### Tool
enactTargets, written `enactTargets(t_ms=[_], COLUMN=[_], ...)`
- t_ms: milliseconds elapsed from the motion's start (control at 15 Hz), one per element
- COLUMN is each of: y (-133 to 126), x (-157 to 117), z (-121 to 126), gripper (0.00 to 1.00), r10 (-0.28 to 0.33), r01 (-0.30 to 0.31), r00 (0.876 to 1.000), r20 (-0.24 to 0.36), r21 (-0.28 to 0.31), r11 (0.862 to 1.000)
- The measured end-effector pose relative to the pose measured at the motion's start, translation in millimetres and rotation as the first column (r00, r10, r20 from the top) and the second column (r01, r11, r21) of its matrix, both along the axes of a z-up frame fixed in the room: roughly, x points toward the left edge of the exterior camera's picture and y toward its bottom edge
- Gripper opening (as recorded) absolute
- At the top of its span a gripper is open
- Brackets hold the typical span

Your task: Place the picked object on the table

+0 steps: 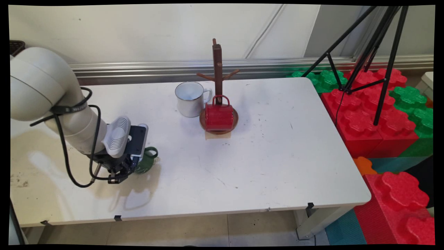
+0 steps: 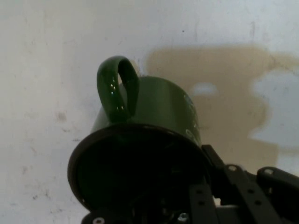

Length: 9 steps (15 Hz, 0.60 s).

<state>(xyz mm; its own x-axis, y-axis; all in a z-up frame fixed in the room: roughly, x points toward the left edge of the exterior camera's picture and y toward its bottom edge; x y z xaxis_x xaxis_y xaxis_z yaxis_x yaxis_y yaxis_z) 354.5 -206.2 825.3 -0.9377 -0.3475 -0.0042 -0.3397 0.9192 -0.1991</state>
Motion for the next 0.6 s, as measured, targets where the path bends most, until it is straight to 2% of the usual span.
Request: enactTargets(t_ms=[267, 333, 600], y=[-3.4, -3.3, -8.0], x=[-5.4, -6.4, -13.0], z=[-7.8, -9.0, -12.0], gripper=[0.00, 1.00, 1.00], r10=[0.011, 0.016, 0.022], r01=[-0.011, -0.017, -0.022], r00=[1.000, 0.999, 0.999], r20=[0.029, 0.032, 0.039], r21=[0.008, 0.008, -0.003], r11=[1.000, 1.000, 1.000])
